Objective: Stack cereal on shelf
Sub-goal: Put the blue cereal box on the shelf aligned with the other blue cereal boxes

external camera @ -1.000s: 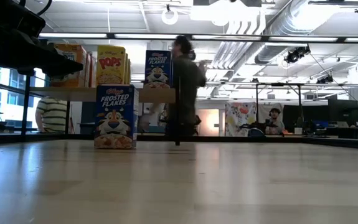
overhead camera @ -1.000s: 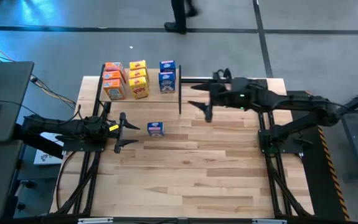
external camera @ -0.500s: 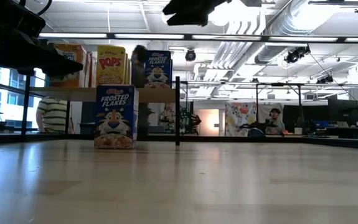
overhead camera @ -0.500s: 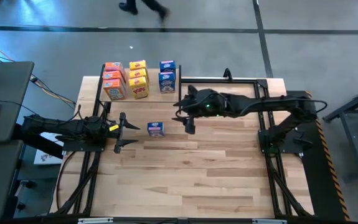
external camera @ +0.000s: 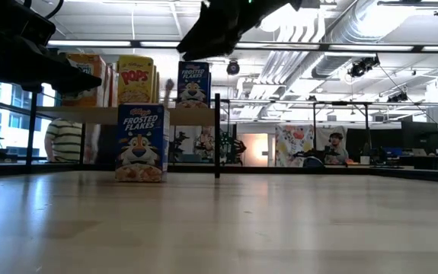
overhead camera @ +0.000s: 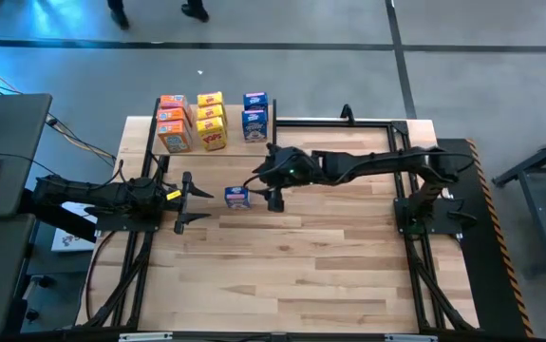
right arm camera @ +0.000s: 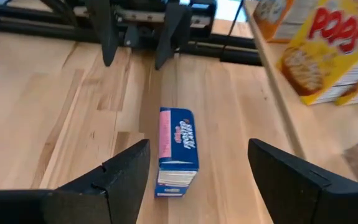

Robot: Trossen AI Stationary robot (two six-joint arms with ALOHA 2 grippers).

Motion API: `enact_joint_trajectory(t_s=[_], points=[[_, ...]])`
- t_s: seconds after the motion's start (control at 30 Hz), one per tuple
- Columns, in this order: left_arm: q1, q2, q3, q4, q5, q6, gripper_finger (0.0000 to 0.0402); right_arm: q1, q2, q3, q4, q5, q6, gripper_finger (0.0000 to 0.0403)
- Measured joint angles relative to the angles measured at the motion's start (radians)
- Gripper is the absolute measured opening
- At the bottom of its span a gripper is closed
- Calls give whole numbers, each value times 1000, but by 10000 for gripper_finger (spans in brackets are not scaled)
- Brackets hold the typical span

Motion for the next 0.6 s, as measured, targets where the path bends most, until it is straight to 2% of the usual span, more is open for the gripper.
enact_joint_trajectory(t_s=[0.6], points=[[0,0,0,0,0,0,251,-1,156,11,135,-72,-32,266]])
